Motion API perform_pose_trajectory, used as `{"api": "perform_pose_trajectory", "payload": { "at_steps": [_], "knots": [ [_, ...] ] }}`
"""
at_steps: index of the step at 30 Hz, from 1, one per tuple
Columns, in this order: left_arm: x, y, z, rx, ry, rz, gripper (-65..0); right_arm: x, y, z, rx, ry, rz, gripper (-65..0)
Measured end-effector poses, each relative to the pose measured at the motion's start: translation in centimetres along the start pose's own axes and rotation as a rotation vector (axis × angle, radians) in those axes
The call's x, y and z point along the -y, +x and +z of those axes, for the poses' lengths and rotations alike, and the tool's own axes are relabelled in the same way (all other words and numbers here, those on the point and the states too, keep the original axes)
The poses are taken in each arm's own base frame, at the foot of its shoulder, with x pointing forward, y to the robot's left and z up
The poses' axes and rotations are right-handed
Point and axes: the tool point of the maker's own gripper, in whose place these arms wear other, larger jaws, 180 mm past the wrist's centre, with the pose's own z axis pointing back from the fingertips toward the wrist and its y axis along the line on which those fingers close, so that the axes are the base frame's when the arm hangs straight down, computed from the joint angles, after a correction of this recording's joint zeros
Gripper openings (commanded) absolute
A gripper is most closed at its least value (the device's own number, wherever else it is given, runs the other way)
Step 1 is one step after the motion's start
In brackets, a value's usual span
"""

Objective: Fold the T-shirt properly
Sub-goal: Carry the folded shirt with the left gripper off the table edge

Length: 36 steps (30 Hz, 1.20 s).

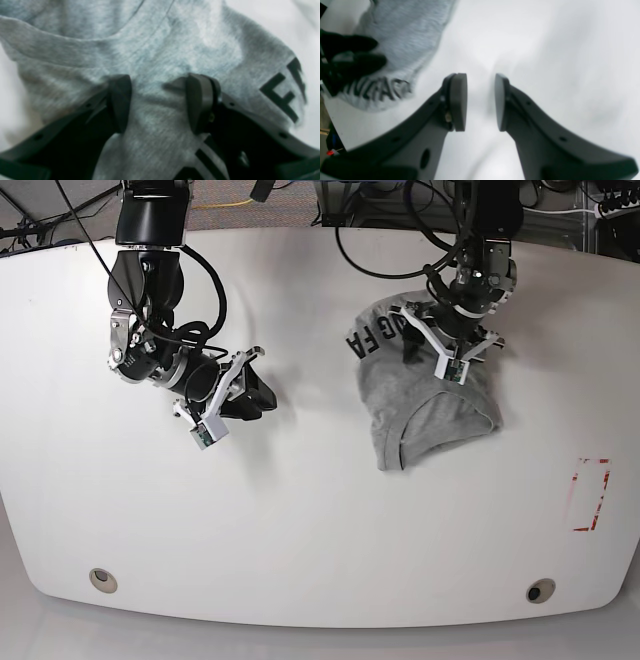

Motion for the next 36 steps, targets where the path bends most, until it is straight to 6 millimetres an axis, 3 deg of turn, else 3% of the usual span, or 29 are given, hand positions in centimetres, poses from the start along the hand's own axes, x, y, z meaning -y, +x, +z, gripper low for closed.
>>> {"api": "perform_pose_trajectory", "payload": {
  "at_steps": [5,8,11,14,18,23,29,36],
  "knots": [
    [-6.2,-0.9,1.6,-0.027,0.114,-0.041,-31.8,0.0,0.0,0.0,-0.001,0.001,0.0,-47.6],
    [-7.9,-0.9,2.3,-0.047,0.114,-0.096,-31.9,-0.1,0.0,0.0,-0.002,0.002,0.0,-47.6],
    [-7.8,0.0,2.9,-0.052,0.081,-0.166,-31.9,-0.1,0.0,0.0,-0.001,0.002,0.0,-47.6],
    [-6.9,2.2,3.4,-0.015,0.056,-0.219,-32.1,-0.1,0.0,0.0,-0.002,0.002,0.0,-47.6],
    [-6.5,4.5,3.9,0.06,0.096,-0.157,-31.8,-0.1,0.0,0.0,-0.001,0.002,0.0,-47.6],
    [-7.0,3.5,3.4,0.051,0.183,0.012,-31.7,-0.1,0.0,0.0,-0.002,0.002,0.0,-47.6],
    [-7.7,1.6,1.5,0.134,0.294,0.219,-31.7,-0.1,0.0,0.0,-0.002,0.002,0.0,-47.6],
    [-9.7,-0.5,0.4,0.233,0.421,0.279,-31.7,-0.1,0.0,0.0,-0.002,0.001,0.0,-47.6]
  ]
}}
